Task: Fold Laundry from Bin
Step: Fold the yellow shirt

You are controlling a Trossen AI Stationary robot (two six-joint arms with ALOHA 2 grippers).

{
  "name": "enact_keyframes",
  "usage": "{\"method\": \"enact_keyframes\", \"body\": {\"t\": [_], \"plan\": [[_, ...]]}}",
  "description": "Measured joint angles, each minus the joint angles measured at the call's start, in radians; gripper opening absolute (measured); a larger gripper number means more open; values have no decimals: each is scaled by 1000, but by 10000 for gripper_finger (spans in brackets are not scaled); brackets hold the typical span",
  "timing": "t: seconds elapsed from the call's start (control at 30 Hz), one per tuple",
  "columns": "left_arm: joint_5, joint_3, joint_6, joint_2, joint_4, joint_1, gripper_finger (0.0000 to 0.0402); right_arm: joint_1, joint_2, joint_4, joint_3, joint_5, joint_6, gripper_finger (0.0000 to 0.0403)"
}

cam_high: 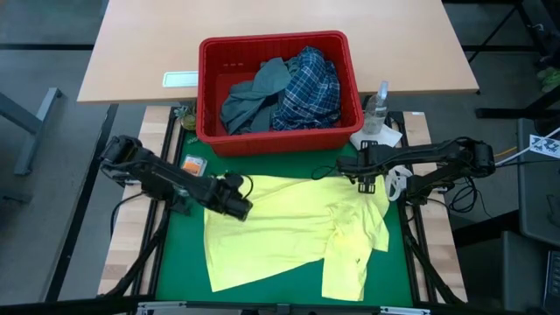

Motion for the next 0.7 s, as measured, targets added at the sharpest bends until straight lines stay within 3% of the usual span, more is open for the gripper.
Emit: {"method": "enact_keyframes", "body": {"t": [0.23, 0.4, 0.7], "plan": [[-4, -141, 37, 0, 220, 96, 122, 0, 0, 111, -87, 10, 1, 225], [-3, -228, 19, 0, 292, 144, 121, -14, 0, 202, -158, 6, 11, 225], [-35, -332, -27, -4, 379, 182, 121, -142, -3, 236, -243, -12, 58, 225]]}}
